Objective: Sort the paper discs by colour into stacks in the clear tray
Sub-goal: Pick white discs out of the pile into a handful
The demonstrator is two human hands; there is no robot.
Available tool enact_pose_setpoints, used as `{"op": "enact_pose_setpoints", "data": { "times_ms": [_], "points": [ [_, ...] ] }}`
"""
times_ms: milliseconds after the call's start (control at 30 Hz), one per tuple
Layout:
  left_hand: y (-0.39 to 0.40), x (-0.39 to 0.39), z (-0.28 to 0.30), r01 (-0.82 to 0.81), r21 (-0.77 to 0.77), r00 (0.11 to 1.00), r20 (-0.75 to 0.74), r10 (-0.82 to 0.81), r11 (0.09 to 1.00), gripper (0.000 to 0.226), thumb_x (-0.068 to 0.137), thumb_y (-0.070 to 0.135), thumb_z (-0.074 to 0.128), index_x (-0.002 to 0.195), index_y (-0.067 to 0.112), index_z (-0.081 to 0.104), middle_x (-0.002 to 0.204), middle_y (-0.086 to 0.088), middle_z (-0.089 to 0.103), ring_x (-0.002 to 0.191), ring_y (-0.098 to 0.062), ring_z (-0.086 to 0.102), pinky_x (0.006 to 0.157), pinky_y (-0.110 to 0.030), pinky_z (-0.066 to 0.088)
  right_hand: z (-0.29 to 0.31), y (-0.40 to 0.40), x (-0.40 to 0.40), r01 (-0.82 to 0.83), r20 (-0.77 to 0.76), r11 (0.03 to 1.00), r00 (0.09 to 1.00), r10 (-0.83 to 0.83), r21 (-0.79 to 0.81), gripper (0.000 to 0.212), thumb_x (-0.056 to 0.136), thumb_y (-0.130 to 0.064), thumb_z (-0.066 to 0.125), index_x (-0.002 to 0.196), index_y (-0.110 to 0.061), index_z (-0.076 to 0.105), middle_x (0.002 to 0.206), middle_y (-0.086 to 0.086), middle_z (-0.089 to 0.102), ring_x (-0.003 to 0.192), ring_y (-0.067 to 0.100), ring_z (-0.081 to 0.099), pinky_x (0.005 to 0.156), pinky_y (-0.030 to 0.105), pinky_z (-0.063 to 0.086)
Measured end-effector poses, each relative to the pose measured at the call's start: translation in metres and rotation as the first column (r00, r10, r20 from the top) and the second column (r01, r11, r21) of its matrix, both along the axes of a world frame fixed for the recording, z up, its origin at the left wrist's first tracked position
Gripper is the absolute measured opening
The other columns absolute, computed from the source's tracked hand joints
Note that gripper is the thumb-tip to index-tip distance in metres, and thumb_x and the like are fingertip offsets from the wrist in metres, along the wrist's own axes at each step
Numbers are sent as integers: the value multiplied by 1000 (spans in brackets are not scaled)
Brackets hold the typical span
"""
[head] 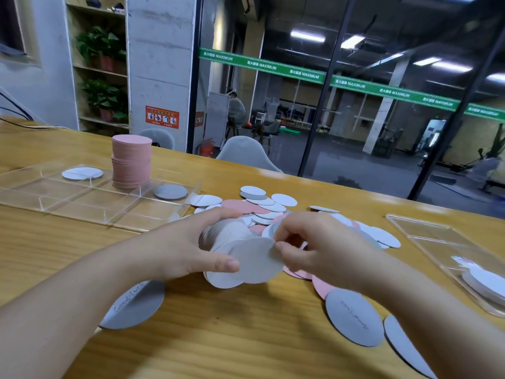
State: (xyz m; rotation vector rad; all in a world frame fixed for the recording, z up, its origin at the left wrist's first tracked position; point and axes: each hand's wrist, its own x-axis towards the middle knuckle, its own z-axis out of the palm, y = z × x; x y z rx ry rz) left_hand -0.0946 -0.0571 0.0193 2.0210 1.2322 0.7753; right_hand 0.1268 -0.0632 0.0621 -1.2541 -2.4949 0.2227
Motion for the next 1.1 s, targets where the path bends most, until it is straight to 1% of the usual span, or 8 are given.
{"op": "enact_pose_setpoints", "data": {
  "times_ms": [133, 267, 367, 467, 600, 733, 967, 1100],
  "points": [
    [2, -1, -2, 15, 19, 1000, -6, -15, 1000, 63, 70, 34, 78, 106, 66, 39, 109, 46, 42, 99, 31, 39, 73, 6, 33, -17, -1, -7, -34, -62, 996, 998, 29, -83, 17, 88, -21, 57, 73, -28, 58, 78, -6, 67, 74, 7, 60, 71, 29, 51],
    [2, -3, -4, -23, 29, 998, -65, 25, 999, 65, 73, 38, 77, 110, 73, 35, 115, 39, 44, 101, 24, 43, 76, 3, 35, -18, 7, 1, -68, -201, 973, 979, 22, -222, 19, 90, -19, 61, 73, -27, 63, 69, -11, 68, 65, 1, 63, 60, 18, 50],
    [2, -3, -4, -49, 9, 995, -90, 50, 999, 67, 74, 39, 75, 121, 63, 34, 114, 34, 47, 97, 19, 48, 75, 0, 37, -20, 18, 8, -29, -218, 987, 976, -6, -155, 28, 88, -21, 64, 65, -36, 58, 65, -18, 64, 61, 0, 59, 58, 13, 42],
    [1, -4, -1, -45, -18, 995, -90, 43, 999, 65, 73, 40, 75, 119, 64, 36, 111, 31, 50, 96, 13, 53, 79, -6, 41, -21, 30, 11, 51, -251, 994, 965, -75, -99, 19, 88, -25, 64, 72, -34, 63, 72, -14, 66, 69, 0, 58, 64, 17, 45],
    [3, -12, 2, -34, -57, 993, -113, 27, 998, 68, 55, 51, 72, 111, 70, 39, 111, 27, 54, 99, 5, 56, 91, -21, 46, -24, 49, 4, 109, -193, 990, 973, -124, -87, 7, 88, -26, 63, 84, -30, 67, 84, -15, 67, 78, -4, 58, 65, 9, 42],
    [4, -23, 6, -27, -68, 999, -22, 25, 997, 65, 49, 46, 75, 108, 62, 52, 107, 23, 58, 91, 7, 60, 74, -8, 45, -35, 70, -12, 163, -85, 984, 982, -169, -78, 9, 90, -31, 59, 92, -27, 66, 91, -14, 62, 85, 6, 55, 69, 20, 39],
    [8, -43, 15, -193, 35, 963, 199, 183, 980, 56, 59, 33, 83, 107, 51, 60, 108, 14, 63, 92, 1, 62, 72, -16, 51, -41, 93, -42, 155, -81, 987, 984, -158, -40, 28, 93, -30, 56, 118, -20, 62, 120, -7, 59, 113, 11, 51, 79, 21, 32],
    [11, -59, 15, -281, 40, 927, 270, 260, 959, 65, 41, 52, 75, 104, 54, 60, 106, 13, 65, 92, -4, 63, 71, -20, 51, -47, 105, -61, 147, -110, 988, 982, -151, -42, 37, 90, -29, 60, 126, -19, 58, 129, -6, 58, 117, 11, 51, 80, 17, 31]
  ]
}}
